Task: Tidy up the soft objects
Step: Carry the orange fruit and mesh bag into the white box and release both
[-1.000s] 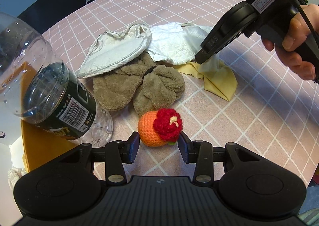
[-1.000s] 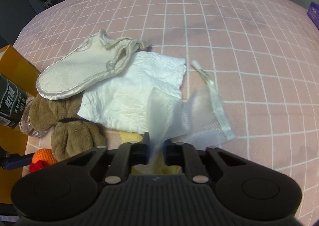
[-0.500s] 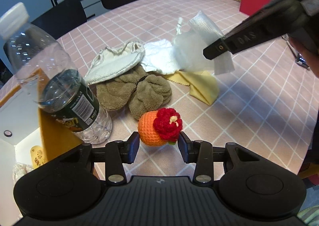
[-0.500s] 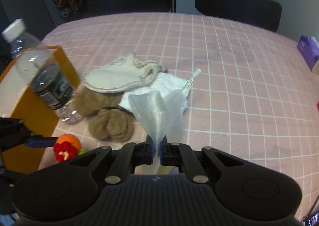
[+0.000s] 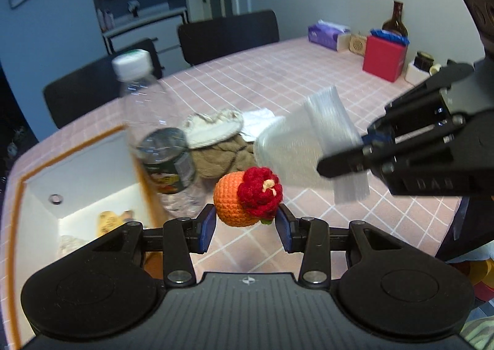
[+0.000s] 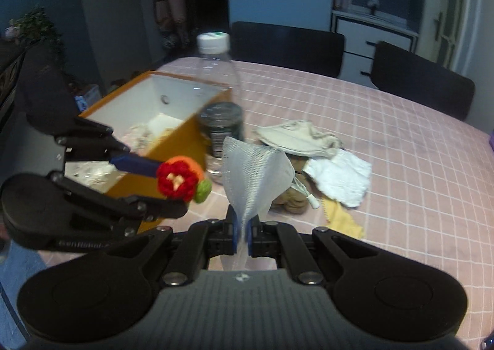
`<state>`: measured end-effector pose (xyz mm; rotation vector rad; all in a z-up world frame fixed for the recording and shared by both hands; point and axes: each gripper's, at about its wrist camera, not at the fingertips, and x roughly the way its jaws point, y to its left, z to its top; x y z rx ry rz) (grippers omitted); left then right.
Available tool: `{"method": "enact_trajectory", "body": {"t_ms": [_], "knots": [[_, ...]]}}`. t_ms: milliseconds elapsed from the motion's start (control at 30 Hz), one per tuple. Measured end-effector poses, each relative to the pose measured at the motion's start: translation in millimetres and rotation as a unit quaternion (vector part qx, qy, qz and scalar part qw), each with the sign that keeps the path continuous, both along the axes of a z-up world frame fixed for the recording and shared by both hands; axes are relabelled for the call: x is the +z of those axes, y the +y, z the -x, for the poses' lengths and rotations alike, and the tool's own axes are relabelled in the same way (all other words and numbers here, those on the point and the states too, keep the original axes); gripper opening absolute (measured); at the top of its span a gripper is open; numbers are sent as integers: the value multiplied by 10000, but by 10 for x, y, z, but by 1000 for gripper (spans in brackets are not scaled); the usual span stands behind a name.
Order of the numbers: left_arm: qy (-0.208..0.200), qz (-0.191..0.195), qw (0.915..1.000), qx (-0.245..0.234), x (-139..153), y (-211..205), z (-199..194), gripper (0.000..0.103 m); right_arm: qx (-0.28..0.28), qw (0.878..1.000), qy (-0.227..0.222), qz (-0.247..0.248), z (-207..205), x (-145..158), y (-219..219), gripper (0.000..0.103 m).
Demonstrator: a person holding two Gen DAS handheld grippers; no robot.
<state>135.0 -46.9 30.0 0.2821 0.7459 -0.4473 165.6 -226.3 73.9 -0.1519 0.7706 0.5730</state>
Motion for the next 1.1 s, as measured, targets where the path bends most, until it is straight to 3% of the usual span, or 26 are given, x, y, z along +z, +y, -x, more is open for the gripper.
{"method": "enact_trajectory", "body": {"t_ms": [400, 567, 800, 1100], "knots": [[-473, -63, 9938, 1005, 258, 820, 144, 47, 999, 9924, -533, -482, 166, 289, 807, 3], [-50, 66, 9912, 1325, 128, 1154, 13, 47, 1359, 9892, -356, -417, 22, 191, 1212, 3], [657, -324, 9891, 1274, -220, 1306, -138, 47, 1688, 9848, 320, 248, -247, -135, 1737, 3], [1023, -720, 9863, 1075, -392, 1392, -177, 47, 2039, 9711, 894, 864, -525, -487, 2044, 5]]}}
